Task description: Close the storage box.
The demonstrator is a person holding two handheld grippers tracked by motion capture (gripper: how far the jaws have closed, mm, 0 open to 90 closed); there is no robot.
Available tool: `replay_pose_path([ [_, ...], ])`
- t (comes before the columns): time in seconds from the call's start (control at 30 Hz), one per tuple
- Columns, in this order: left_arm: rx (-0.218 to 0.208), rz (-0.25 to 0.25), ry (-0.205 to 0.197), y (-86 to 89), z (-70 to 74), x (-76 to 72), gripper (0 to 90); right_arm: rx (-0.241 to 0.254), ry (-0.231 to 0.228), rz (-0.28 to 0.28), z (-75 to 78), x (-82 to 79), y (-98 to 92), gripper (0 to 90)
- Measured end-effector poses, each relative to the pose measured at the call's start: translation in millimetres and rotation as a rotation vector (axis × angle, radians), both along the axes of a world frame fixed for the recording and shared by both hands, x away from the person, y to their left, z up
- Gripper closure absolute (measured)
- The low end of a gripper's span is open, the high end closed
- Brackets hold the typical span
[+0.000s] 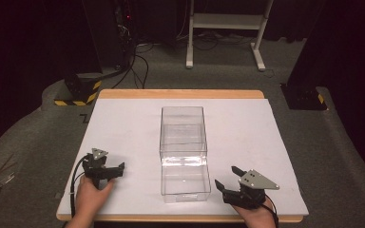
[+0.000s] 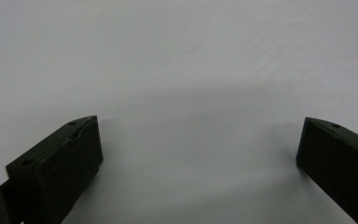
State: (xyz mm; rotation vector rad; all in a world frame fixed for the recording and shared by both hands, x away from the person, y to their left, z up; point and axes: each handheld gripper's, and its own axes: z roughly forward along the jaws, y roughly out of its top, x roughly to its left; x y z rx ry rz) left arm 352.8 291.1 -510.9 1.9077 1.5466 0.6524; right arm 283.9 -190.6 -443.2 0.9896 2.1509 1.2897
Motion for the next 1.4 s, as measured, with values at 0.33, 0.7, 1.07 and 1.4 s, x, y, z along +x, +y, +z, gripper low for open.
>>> replay_pose_path([
  [0.33,-0.001,0.001,0.0,-0.1,0.0,0.0,0.5,0.052,0.0,0.023,6.3,-5.4,0.8,24.2],
  [0.7,-0.001,0.001,0.0,-0.1,0.0,0.0,0.5,0.068,0.01,0.1,7.0,-18.1,16.6,24.3],
  [1.07,-0.001,0.001,0.0,-0.1,0.0,0.0,0.5,0.027,0.035,0.135,-2.2,-19.4,27.7,24.4],
  [1.4,-0.001,0.0,0.0,0.0,0.0,0.0,0.5,0.007,0.047,0.148,-7.9,-18.9,31.5,24.5],
])
